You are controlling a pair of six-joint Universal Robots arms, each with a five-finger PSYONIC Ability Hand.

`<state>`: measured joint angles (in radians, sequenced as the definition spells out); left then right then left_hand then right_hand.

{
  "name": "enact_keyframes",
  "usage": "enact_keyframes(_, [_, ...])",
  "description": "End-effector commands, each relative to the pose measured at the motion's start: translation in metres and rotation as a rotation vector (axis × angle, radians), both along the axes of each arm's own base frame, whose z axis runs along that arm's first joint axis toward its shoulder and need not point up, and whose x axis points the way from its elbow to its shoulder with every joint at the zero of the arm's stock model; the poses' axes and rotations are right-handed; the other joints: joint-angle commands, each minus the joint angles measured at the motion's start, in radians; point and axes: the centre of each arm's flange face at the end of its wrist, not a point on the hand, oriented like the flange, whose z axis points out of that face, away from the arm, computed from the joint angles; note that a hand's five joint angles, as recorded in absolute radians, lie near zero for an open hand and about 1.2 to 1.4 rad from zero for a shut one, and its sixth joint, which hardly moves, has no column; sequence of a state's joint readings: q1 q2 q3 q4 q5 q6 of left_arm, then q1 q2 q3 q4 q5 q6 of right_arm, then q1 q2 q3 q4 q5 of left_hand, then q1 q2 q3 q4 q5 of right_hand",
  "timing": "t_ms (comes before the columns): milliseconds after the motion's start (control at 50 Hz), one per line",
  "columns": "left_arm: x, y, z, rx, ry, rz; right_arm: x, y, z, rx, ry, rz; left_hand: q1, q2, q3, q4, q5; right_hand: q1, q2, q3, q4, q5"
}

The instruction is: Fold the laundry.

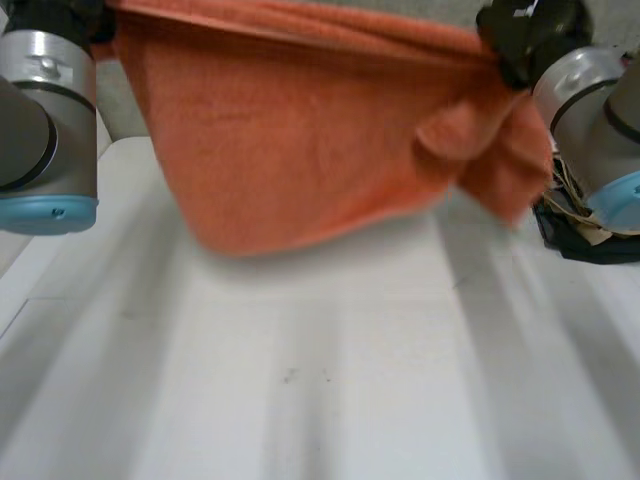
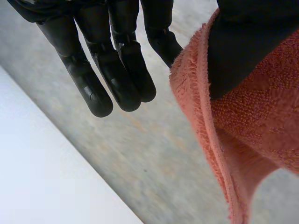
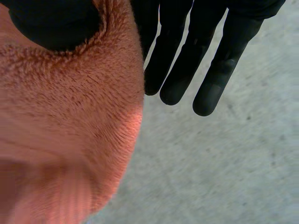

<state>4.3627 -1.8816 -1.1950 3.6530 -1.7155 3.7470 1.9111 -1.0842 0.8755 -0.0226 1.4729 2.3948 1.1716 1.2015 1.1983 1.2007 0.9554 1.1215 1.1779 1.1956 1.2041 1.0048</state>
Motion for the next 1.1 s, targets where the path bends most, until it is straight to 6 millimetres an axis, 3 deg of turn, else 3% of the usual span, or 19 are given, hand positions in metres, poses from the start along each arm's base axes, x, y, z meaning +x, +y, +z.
enact_keyframes(20, [0.000, 0.044, -0.037, 0.145, -0.053, -0.044, -0.006, 0.040, -0.008, 0.168, 0.080, 0.140, 0.225, 0.195, 0.198, 0.196, 0.266, 0.275, 0.218, 0.201, 0.192, 0.217])
enact_keyframes(160, [-0.001, 0.079, -0.097, 0.312, -0.143, -0.116, -0.033, 0.055, -0.056, 0.536, 0.194, 0.172, 0.225, 0.195, 0.198, 0.196, 0.266, 0.275, 0.218, 0.201, 0.192, 0.217])
enact_keyframes(180, [-0.003, 0.084, -0.112, 0.352, -0.165, -0.135, -0.034, 0.054, -0.071, 0.594, 0.232, 0.178, 0.225, 0.195, 0.198, 0.196, 0.266, 0.275, 0.218, 0.201, 0.192, 0.217])
enact_keyframes(260, [-0.007, 0.092, -0.136, 0.420, -0.194, -0.156, -0.034, 0.042, -0.113, 0.679, 0.346, 0.166, 0.225, 0.195, 0.198, 0.196, 0.266, 0.275, 0.218, 0.201, 0.192, 0.217])
enact_keyframes(340, [-0.012, 0.088, -0.163, 0.497, -0.224, -0.159, -0.036, 0.025, -0.145, 0.694, 0.443, 0.124, 0.225, 0.195, 0.198, 0.196, 0.266, 0.275, 0.218, 0.201, 0.192, 0.217])
enact_keyframes(420, [-0.014, 0.086, -0.178, 0.536, -0.239, -0.162, -0.032, 0.003, -0.167, 0.625, 0.470, 0.092, 0.225, 0.195, 0.198, 0.196, 0.266, 0.215, 0.158, 0.141, 0.132, 0.157])
enact_keyframes(460, [-0.015, 0.085, -0.179, 0.537, -0.240, -0.164, -0.030, -0.003, -0.172, 0.580, 0.456, 0.085, 0.225, 0.195, 0.198, 0.196, 0.266, -0.072, -0.128, -0.146, -0.155, -0.130])
enact_keyframes(480, [-0.015, 0.086, -0.180, 0.537, -0.240, -0.165, -0.029, -0.009, -0.175, 0.534, 0.441, 0.068, 0.225, 0.195, 0.198, 0.196, 0.266, -0.451, -0.508, -0.525, -0.534, -0.509])
enact_keyframes(500, [-0.017, 0.086, -0.181, 0.538, -0.242, -0.171, -0.030, -0.011, -0.176, 0.516, 0.430, 0.058, 0.225, 0.195, 0.198, 0.196, 0.266, -0.612, -0.669, -0.686, -0.695, -0.670])
enact_keyframes(560, [-0.019, 0.086, -0.183, 0.541, -0.247, -0.175, -0.032, -0.013, -0.180, 0.476, 0.360, 0.035, 0.225, 0.195, 0.198, 0.196, 0.266, -0.793, -0.849, -0.867, -0.875, -0.850])
enact_keyframes(620, [-0.020, 0.084, -0.182, 0.538, -0.246, -0.175, -0.035, -0.006, -0.171, 0.467, 0.277, 0.023, 0.225, 0.195, 0.198, 0.196, 0.266, -0.846, -0.902, -0.920, -0.928, -0.903])
enact_keyframes(720, [-0.019, 0.078, -0.179, 0.527, -0.238, -0.165, -0.047, 0.026, -0.129, 0.514, 0.015, 0.002, 0.225, 0.195, 0.198, 0.196, 0.266, -0.861, -0.917, -0.935, -0.943, -0.918])
enact_keyframes(840, [-0.017, 0.075, -0.178, 0.525, -0.235, -0.157, -0.078, 0.049, -0.118, 0.628, -0.204, -0.077, 0.225, 0.195, 0.198, 0.196, 0.266, -0.834, -0.890, -0.908, -0.917, -0.892])
enact_keyframes(920, [-0.015, 0.074, -0.178, 0.529, -0.231, -0.151, -0.100, 0.066, -0.128, 0.729, -0.248, -0.147, 0.225, 0.195, 0.198, 0.196, 0.266, -0.810, -0.867, -0.885, -0.893, -0.868])
enact_keyframes(960, [-0.015, 0.075, -0.179, 0.533, -0.232, -0.151, -0.105, 0.078, -0.143, 0.793, -0.250, -0.165, 0.225, 0.195, 0.198, 0.196, 0.266, -0.802, -0.858, -0.876, -0.884, -0.860])
enact_keyframes(1100, [-0.015, 0.076, -0.180, 0.538, -0.235, -0.152, -0.109, 0.099, -0.181, 0.842, -0.254, -0.187, 0.225, 0.195, 0.198, 0.196, 0.266, -0.714, -0.770, -0.788, -0.797, -0.772])
